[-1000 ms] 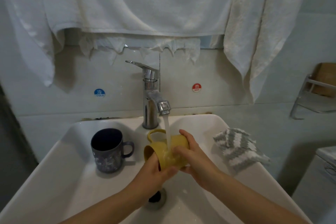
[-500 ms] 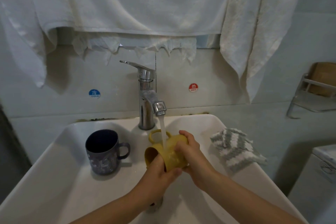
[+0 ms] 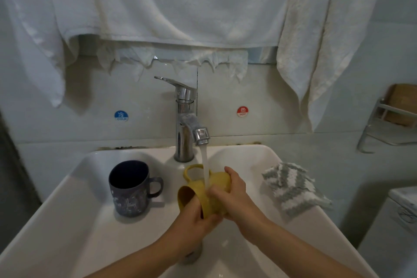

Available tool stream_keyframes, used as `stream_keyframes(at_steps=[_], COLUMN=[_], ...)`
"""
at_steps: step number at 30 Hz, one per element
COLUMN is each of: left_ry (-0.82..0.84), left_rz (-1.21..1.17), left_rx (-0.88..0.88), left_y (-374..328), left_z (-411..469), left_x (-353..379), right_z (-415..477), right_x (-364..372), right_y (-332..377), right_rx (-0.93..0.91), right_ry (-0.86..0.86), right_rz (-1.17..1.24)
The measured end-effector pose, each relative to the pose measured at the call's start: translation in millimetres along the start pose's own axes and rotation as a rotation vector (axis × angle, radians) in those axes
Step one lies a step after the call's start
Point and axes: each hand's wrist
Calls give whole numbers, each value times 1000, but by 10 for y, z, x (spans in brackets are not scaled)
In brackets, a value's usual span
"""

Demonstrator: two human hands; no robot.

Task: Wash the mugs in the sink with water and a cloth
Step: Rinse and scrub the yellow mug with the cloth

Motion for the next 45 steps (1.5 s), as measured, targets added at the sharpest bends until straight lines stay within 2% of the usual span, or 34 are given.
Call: stream_keyframes(at_steps=[13, 18, 27, 32, 40, 45], left_ry=[55, 91, 74, 111, 69, 107], left_rz=[-148, -165, -118, -181, -181, -241], left_rx=[-23, -7, -20, -31, -24, -6], left_y=[-36, -27, 9, 11, -9, -21], left_z=[-2, -32, -5, -10, -10, -28], left_x=[-57, -40, -49, -66, -94, -81], right_z=[-29, -39, -37, -61, -50, -43], right_x=[11, -51, 19, -36, -36, -60], right_y=[-22, -40, -50, -50, -62, -93], right_rx=[-62, -73, -129, -146, -176, -204], right_ry=[37, 113, 24, 88, 100, 118], right_rz=[-103, -179, -50, -205, -97, -238])
Point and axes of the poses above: each hand's wrist, its own z-axis towards the middle knuckle, its own x-axis out of the palm, y = z × x, and after that the axes turned 10 degrees about z, right-handed
